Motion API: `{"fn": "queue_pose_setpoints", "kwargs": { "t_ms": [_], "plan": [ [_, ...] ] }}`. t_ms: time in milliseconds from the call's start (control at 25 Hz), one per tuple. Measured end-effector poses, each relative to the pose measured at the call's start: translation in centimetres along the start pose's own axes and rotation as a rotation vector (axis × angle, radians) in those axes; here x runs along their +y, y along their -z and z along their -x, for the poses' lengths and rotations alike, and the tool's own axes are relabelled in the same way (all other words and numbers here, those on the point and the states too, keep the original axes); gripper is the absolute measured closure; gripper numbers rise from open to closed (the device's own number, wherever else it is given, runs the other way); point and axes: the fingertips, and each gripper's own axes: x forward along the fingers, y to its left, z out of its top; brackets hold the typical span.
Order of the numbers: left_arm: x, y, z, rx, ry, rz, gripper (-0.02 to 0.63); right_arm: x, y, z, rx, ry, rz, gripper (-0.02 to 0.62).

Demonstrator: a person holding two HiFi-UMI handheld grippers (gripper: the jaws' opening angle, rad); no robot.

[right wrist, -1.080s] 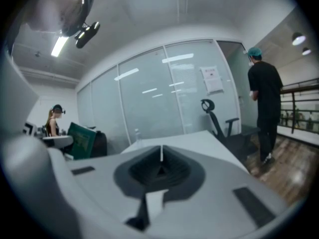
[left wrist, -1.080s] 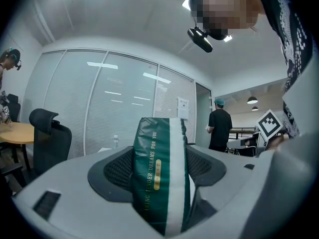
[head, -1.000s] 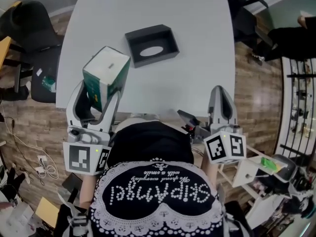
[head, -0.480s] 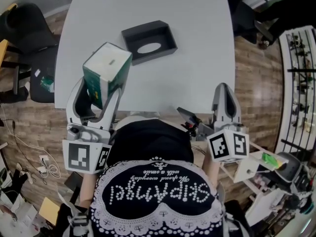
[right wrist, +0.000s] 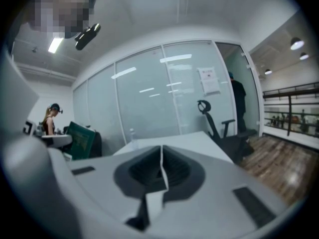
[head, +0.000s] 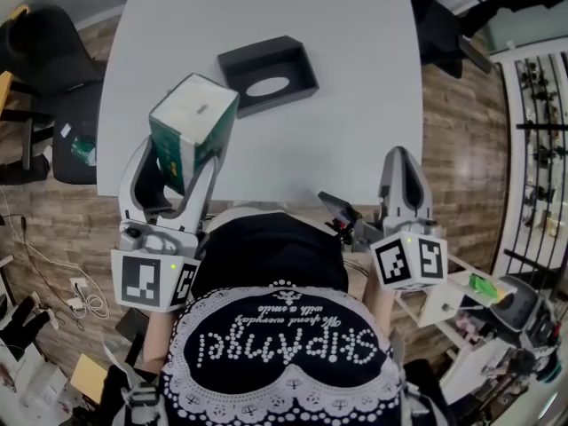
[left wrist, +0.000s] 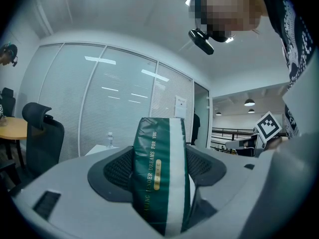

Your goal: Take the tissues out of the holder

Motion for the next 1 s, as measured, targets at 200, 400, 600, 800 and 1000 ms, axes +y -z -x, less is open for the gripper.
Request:
{"fn": "queue_pose_setpoints", "kwargs": {
  "t_ms": [200, 400, 600, 800, 1000],
  "plan": [
    [0.0, 0.09, -0.08, 0.009, 0.0, 0.005, 0.265, 0.03, -0.16, 0.03, -0.003, -0.001, 0.0, 0.561],
    [-0.16, 0.21, -0.3, 0.011, 0.013, 0.001, 0.265, -0.08, 0.05, 0.12, 0.003, 0.004, -0.004, 0.561],
    [-0.09, 0.58, -0.16, 0.023, 0.012, 0.005, 0.265, 0.11, 0.16, 0.13, 0.003, -0.001, -0.006, 0.561],
    [0.03, 0.51, -0.17, 0.02, 0.012, 0.003, 0.267, 0.25, 0.13, -0.02, 0.008, -0.004, 0.011, 0.561],
    [-0.01, 0.33, -0.08, 0.02, 0.013, 0.0, 0.267, 0.5, 0.12, -0.13, 0.009, -0.013, 0.011, 0.561]
  ]
}}
